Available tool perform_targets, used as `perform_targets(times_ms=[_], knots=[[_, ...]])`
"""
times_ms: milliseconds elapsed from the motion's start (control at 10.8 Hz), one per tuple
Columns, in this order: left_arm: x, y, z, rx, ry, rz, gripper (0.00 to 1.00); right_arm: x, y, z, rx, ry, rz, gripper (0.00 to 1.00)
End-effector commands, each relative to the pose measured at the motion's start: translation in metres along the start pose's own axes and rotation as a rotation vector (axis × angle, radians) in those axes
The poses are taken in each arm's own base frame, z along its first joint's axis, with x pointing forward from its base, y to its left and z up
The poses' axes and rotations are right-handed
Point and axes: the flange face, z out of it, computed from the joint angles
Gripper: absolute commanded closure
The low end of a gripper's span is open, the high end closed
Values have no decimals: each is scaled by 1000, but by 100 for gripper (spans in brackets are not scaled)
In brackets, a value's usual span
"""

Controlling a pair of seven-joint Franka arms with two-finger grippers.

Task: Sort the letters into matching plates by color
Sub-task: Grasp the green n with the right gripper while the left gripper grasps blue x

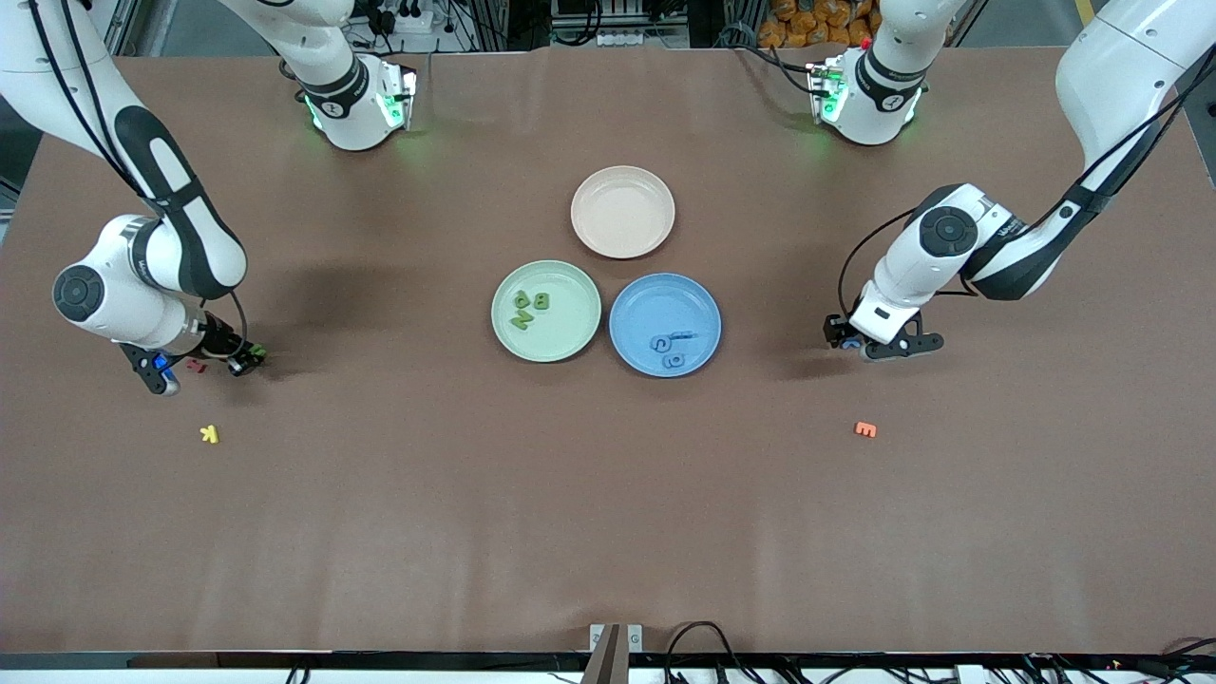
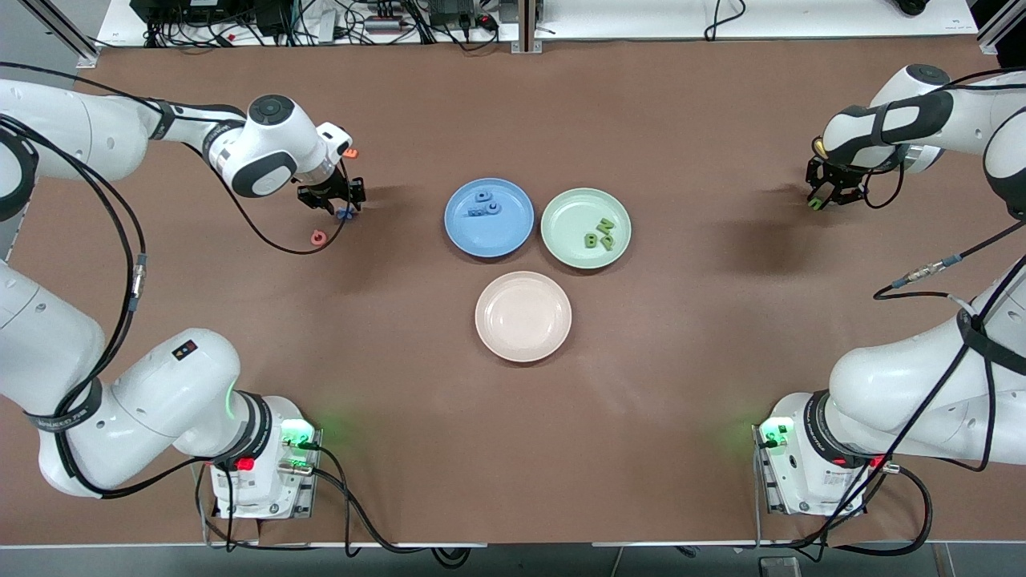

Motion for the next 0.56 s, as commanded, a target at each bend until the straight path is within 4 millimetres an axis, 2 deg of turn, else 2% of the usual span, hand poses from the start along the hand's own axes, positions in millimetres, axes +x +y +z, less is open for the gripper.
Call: perform_targets(times_ms=[0,185,463], knots=[[-2,0,3,-8,15,36,44,-6,6,-7,4,0,-15,69],[-1,-3,4,-4,21,43,44,-7,7,-9,3,-1,-24,70],[0,-6,10,-13,9,34,47,-12,-4,-29,2,9,-49,72]])
